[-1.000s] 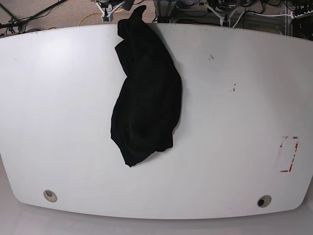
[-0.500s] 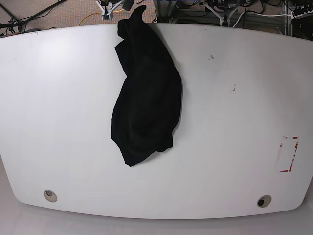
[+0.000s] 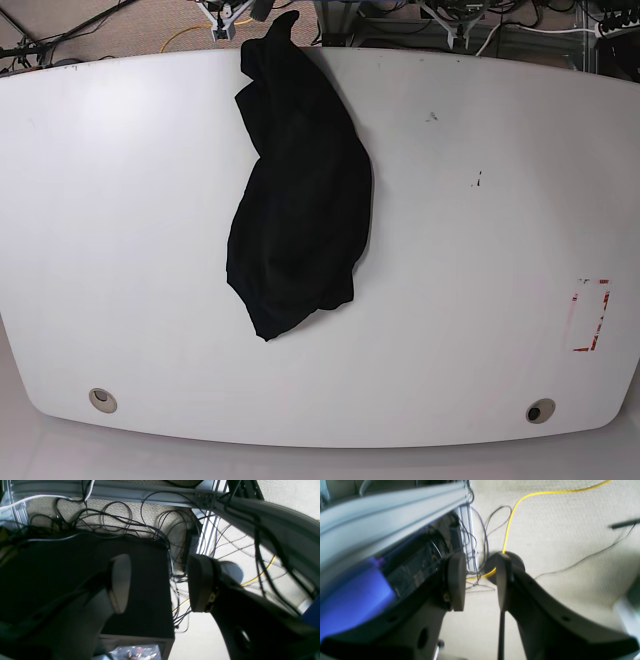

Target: Fold the T-shirt properly

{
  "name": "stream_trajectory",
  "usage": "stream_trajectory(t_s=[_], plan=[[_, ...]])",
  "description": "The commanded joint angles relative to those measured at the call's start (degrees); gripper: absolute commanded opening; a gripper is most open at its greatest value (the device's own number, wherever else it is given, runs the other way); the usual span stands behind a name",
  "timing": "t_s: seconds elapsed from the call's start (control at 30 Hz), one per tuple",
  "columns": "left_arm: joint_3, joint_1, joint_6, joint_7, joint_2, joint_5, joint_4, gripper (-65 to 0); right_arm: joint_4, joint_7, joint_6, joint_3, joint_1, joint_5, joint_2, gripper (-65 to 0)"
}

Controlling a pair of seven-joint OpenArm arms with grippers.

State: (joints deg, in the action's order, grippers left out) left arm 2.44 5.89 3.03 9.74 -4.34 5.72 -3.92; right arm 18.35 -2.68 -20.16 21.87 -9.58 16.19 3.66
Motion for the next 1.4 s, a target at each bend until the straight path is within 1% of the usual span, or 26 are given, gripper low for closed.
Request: stream_trajectory(t_s=[0.0,0.13,0.3,0.47,0.6,0.7,0.83,0.93,1.1,1.2,1.37], plan=[[0.07,0.4,0.18,0.06,-0.28,-0.84,0.1,-31.1,0.51,-1.59,-0.54,-0.37,0.66,-0.76,-0.01,-45.8],[-0.02,0.4,0.18,-0.02,-0.28,-2.68,0.1,-31.1,0.51,-1.5,-0.54,-0.55,0.66,-0.76,-0.01,-45.8],[-0.28,0.83,0.18,0.5,-0.28,-2.51,-0.34,-31.1,0.6,-1.5,-0.54,-0.55,0.57,-0.93,-0.01,-46.0],[-0.37,2.77,0.09,5.52,-0.28,-2.42,-0.34,-31.1,1.56,-1.59,-0.54,-0.29,-1.01,-1.11,-0.01,-46.1],[-0.46,4.18,0.01,7.27,-0.28,-2.33,-1.22,-31.1,7.63,-1.5,-0.54,-0.37,-4.7,-1.11,-0.28,-46.1],[-0.46,7.25,0.01,7.27,-0.28,-2.42,-5.97,-31.1,11.32,-1.15,-0.54,-0.46,-7.25,-1.11,-1.51,-46.1],[-0.46,13.32,0.01,7.27,-0.45,-2.42,-15.55,-31.1,15.28,-1.15,-0.8,-0.46,-10.94,-1.11,-1.68,-46.1],[-0.46,16.83,0.01,7.27,-1.6,-2.42,-21.7,-31.2,17.65,-1.32,-0.89,-0.46,-13.32,-1.2,-1.86,-46.1],[-0.63,21.32,0.01,7.27,-1.86,-2.33,-28.56,-31.7,23.63,-1.41,-0.98,-0.11,-17.89,-1.2,-3.53,-46.1],[-2.57,25.36,0.01,7.27,-3.44,-2.33,-34.19,-31.7,29.61,-1.41,-1.16,-0.2,-21.76,-1.28,-5.64,-46.1],[-3.27,31.78,0.18,7.1,-3.97,-2.33,-43.68,-31.2,39.89,-1.06,-1.16,-0.29,-27.65,-1.28,-8.1,-46.1]])
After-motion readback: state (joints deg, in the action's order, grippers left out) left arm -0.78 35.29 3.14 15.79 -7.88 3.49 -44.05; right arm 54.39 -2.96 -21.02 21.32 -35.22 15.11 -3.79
